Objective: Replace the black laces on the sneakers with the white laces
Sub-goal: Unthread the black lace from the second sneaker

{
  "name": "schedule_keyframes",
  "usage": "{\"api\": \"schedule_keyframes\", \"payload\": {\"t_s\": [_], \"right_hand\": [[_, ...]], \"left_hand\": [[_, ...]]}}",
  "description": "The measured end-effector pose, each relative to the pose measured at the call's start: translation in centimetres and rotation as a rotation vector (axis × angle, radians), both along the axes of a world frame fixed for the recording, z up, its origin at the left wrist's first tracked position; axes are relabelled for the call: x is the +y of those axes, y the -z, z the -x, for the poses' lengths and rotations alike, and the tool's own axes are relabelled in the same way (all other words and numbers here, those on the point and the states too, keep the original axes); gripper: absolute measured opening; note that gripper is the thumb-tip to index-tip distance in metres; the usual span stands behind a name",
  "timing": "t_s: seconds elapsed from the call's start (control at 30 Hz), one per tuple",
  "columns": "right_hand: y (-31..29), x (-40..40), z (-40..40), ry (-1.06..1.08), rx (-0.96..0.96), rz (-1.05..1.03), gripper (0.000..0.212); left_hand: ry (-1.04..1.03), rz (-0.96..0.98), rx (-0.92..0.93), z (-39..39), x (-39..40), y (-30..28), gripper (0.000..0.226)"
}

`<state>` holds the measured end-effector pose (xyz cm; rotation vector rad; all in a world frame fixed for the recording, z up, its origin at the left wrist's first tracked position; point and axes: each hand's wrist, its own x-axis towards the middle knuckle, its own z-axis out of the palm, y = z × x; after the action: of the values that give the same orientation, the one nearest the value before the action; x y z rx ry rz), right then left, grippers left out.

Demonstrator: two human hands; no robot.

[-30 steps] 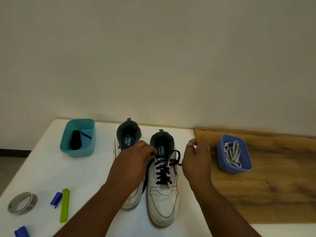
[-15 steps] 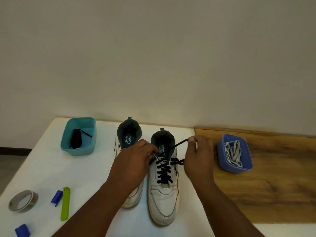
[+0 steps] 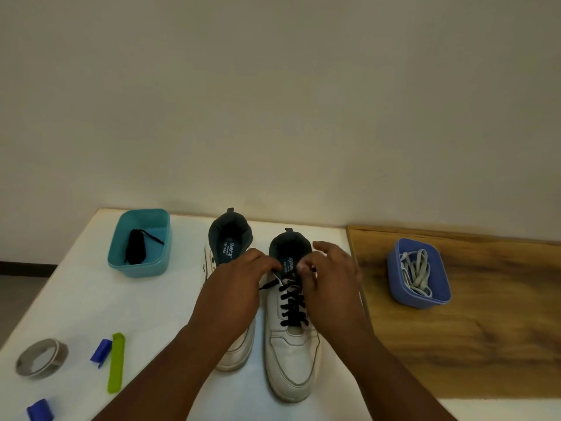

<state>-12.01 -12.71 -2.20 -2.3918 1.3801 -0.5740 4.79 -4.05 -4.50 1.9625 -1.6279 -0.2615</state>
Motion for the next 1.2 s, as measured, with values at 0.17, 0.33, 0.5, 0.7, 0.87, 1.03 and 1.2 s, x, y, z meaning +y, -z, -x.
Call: {"api": "schedule_keyframes", "payload": {"t_s": [0.17, 0.33, 0.5, 0.7, 0.87, 1.03, 1.2], "right_hand": [[-1.7, -1.9, 1.6, 0.376, -0.519, -0.11, 0.025], [-3.8, -2.3, 2.1, 0.372, -0.998, -0.587, 0.028], [-3.7, -2.4, 4.2, 0.09, -0.259, -0.809, 0.029], [-1.5, -2.4, 6.1, -0.035, 0.355, -0.278, 0.014], [-1.3, -1.4, 3.2, -0.333, 0.046, -0.162, 0.045], [-0.2, -1.7, 2.9, -0.249, -0.017, -0.149, 0.027], [0.0, -1.3, 2.8, -0.23, -0.082, -0.218, 0.03]], "left_hand": [[-0.018, 0.014, 0.015, 0.3, 0.3, -0.6, 0.045], [-0.066, -0.01, -0.043, 1.9, 0.3, -1.1, 0.035], [-0.069, -0.085, -0.175, 3.3, -0.5, -1.0, 0.041], [-0.083, -0.01, -0.198, 3.6, -0.9, -0.7, 0.032], [-0.14, -0.001, -0.175, 3.8, -1.1, -0.6, 0.026], [-0.341, 0.012, -0.211, 3.9, -0.5, -2.2, 0.023], [-0.119, -0.048, -0.273, 4.3, -0.6, -1.0, 0.04]]}}
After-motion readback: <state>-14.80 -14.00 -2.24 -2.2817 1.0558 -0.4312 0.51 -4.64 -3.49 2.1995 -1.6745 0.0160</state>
